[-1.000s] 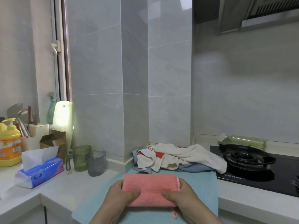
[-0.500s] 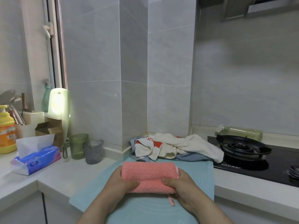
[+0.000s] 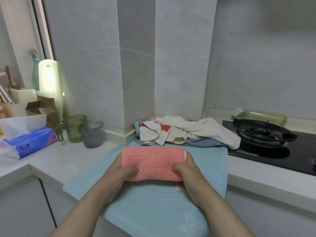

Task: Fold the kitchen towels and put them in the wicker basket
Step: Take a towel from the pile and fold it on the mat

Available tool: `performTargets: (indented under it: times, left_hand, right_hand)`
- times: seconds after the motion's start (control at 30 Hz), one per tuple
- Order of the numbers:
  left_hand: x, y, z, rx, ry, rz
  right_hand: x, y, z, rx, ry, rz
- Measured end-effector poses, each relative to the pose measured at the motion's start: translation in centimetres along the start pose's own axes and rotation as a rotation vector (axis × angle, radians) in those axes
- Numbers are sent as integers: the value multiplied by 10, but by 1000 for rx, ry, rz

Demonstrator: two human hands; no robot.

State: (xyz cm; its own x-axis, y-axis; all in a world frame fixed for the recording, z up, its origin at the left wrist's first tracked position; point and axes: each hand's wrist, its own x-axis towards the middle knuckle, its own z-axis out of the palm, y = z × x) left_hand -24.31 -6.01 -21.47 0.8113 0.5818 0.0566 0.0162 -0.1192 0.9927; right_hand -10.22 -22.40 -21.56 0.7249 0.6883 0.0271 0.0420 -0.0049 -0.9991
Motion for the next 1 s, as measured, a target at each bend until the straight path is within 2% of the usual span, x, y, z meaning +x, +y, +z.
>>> performTargets:
  times: [0.13,0.3,0.53,0.77,1.0]
  left_hand:
    - [1,-2,-1,33,28,-9]
    - [2,-2,-3,103,159,-15]
    - [10,-7,-1,206,235,-20]
    - [19,0,-6,199,215,-69]
    - [17,11,-3,109,239,-159]
  right_hand:
    - [0,5,-4,-56,20,-18]
    - [1,10,-6,-43,78,-61]
    - [8,16,-11,-71,72,-77]
    - [23,14,-16,-91,88,105]
    - [22,-5,-14,-149,84,200]
